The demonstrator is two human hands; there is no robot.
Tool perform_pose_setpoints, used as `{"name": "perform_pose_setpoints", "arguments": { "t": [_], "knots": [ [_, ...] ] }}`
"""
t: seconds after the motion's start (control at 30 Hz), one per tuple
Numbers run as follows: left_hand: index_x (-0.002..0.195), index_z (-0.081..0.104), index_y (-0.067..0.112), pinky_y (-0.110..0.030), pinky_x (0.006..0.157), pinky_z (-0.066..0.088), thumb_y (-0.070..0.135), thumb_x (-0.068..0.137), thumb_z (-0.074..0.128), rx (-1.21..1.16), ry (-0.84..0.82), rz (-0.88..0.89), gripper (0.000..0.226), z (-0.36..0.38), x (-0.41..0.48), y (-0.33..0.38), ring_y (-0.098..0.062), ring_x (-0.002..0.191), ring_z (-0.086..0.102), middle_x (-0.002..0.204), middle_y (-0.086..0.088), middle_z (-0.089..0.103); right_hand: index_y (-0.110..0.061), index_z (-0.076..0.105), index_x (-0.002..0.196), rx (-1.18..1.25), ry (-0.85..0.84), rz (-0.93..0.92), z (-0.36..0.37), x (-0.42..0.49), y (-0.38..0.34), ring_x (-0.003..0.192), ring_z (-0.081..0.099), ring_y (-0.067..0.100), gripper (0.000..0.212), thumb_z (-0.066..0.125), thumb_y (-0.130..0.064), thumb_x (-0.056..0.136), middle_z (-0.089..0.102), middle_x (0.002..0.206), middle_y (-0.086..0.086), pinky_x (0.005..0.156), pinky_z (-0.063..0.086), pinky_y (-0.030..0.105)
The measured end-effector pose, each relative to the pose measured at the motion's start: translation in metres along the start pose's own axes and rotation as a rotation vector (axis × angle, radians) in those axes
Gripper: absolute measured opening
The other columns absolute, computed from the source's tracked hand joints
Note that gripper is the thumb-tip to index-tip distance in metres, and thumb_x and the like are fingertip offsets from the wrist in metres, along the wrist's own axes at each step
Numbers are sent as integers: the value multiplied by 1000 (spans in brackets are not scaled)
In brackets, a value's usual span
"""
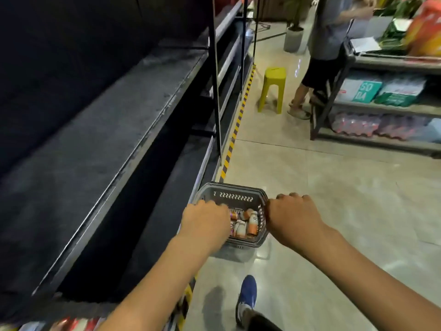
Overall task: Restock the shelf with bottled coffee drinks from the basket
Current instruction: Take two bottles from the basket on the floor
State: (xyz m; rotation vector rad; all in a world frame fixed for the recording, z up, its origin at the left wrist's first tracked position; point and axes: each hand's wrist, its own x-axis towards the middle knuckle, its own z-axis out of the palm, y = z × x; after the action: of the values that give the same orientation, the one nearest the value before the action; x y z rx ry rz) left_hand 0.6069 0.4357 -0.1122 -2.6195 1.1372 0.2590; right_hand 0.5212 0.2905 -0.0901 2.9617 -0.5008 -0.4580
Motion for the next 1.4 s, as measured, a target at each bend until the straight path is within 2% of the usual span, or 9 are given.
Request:
{"name": "perform_pose_setpoints", "arguments": {
  "t": [0.23, 0.3, 0.37, 0.53, 0.83, 1.03, 1.2, 1.3, 1.4],
  "knots": [
    [114, 62, 14, -34, 73, 37, 15, 98, 39, -155, -206, -28, 27, 41, 164, -11, -29, 106, 62, 116, -8, 67, -22, 62, 121, 74, -172, 22, 33, 141, 43, 116, 56, 29, 31, 45, -24, 96, 64, 122, 5, 93, 41, 37],
    [105, 67, 15, -32, 68, 40, 19, 93, 54, -194, -221, -36, 18, 56, 199, -15, -27, 95, 66, 103, -8, 70, -21, 60, 122, 95, -224, 15, 48, 178, 45, 116, 57, 30, 31, 45, -24, 95, 64, 123, 6, 94, 42, 38],
    [76, 72, 13, -30, 57, 48, 22, 65, 82, -176, -241, 28, 18, 75, 235, -20, -24, 66, 67, 74, -8, 69, -18, 58, 123, 123, -264, 29, 72, 215, 43, 115, 58, 30, 33, 46, -25, 93, 64, 123, 7, 92, 44, 38],
    [119, 60, 15, -39, 89, 44, 31, 102, 37, -356, -375, -79, 33, 175, 323, -22, -30, 113, 58, 123, -11, 63, -18, 62, 122, 219, -420, 72, 161, 303, 26, 112, 61, 28, 33, 52, -28, 92, 65, 123, 6, 89, 46, 35],
    [123, 61, 16, -41, 95, 42, 23, 98, 41, -280, -634, -61, 33, 423, 463, 5, -28, 118, 56, 130, -8, 60, -18, 58, 128, 154, -666, 49, 405, 450, -43, 120, 55, 28, 37, 57, -23, 92, 61, 128, 6, 97, 43, 41],
    [116, 67, 18, -37, 89, 48, 32, 98, 45, -296, -652, -110, 32, 588, 512, -2, -26, 109, 61, 120, -6, 65, -12, 45, 140, 87, -762, 109, 562, 514, -79, 128, 47, 36, 51, 59, -26, 93, 54, 137, 11, 104, 40, 49],
    [130, 55, 18, -42, 94, 46, 37, 96, 51, -349, -671, -253, 40, 704, 544, -8, -28, 118, 56, 130, -9, 57, -13, 43, 132, 637, -761, 543, 691, 538, -93, 118, 55, 32, 42, 52, -32, 96, 57, 129, 13, 96, 48, 42],
    [144, 37, 17, -46, 97, 45, 46, 92, 57, -423, -688, -391, 63, 762, 560, -5, -33, 125, 50, 141, -13, 48, -10, 25, 141, 870, -691, 844, 745, 553, -107, 121, 52, 37, 70, 60, -44, 91, 46, 137, 20, 99, 46, 44],
    [148, 26, 19, -46, 92, 48, 55, 82, 68, -524, -653, -550, 86, 802, 574, 4, -35, 127, 47, 146, -15, 36, -10, 5, 149, 873, -629, 1056, 776, 576, -127, 121, 49, 40, 112, 75, -56, 75, 35, 140, 22, 99, 47, 50]
  ]
}}
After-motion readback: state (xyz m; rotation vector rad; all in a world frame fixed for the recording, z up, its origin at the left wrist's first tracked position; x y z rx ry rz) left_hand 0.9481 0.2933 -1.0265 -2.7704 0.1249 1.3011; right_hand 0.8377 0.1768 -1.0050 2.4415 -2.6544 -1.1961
